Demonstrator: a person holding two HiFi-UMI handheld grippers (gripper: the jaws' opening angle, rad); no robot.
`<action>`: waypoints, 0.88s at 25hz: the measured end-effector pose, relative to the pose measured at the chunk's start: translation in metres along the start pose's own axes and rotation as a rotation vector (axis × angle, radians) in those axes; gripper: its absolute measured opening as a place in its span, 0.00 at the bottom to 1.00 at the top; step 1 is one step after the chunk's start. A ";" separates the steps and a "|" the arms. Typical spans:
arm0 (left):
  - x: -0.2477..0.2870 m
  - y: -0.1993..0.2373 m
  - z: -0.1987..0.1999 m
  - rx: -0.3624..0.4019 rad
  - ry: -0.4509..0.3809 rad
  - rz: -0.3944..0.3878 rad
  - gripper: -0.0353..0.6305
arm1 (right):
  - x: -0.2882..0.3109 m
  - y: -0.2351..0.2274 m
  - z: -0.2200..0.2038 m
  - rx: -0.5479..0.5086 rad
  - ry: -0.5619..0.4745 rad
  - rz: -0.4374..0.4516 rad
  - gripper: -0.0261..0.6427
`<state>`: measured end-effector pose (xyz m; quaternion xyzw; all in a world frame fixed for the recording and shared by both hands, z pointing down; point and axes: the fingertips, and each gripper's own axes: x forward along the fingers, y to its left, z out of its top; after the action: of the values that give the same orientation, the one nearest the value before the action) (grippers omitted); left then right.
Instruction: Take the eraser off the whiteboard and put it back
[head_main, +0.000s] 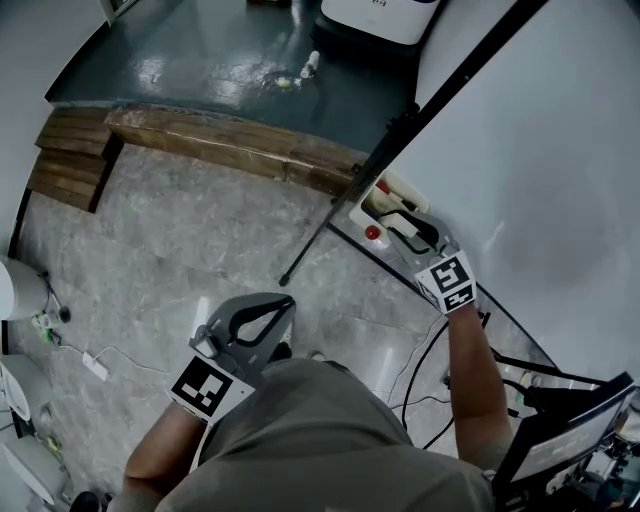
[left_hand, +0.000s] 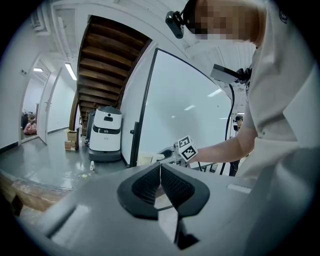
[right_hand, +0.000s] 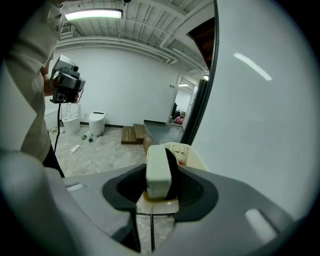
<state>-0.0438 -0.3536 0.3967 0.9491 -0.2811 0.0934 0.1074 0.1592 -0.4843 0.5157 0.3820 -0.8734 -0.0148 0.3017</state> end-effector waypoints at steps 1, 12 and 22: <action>0.001 -0.001 0.000 0.000 0.001 0.000 0.06 | 0.000 0.000 0.000 -0.002 -0.003 0.001 0.28; 0.000 -0.021 0.005 0.027 0.004 0.011 0.06 | -0.011 0.002 0.009 0.000 -0.039 -0.013 0.34; -0.012 -0.072 0.019 0.086 -0.021 0.051 0.06 | -0.101 0.020 0.055 -0.013 -0.169 -0.130 0.34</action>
<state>-0.0115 -0.2938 0.3650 0.9463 -0.3019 0.0982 0.0613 0.1699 -0.4131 0.4239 0.4331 -0.8690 -0.0722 0.2281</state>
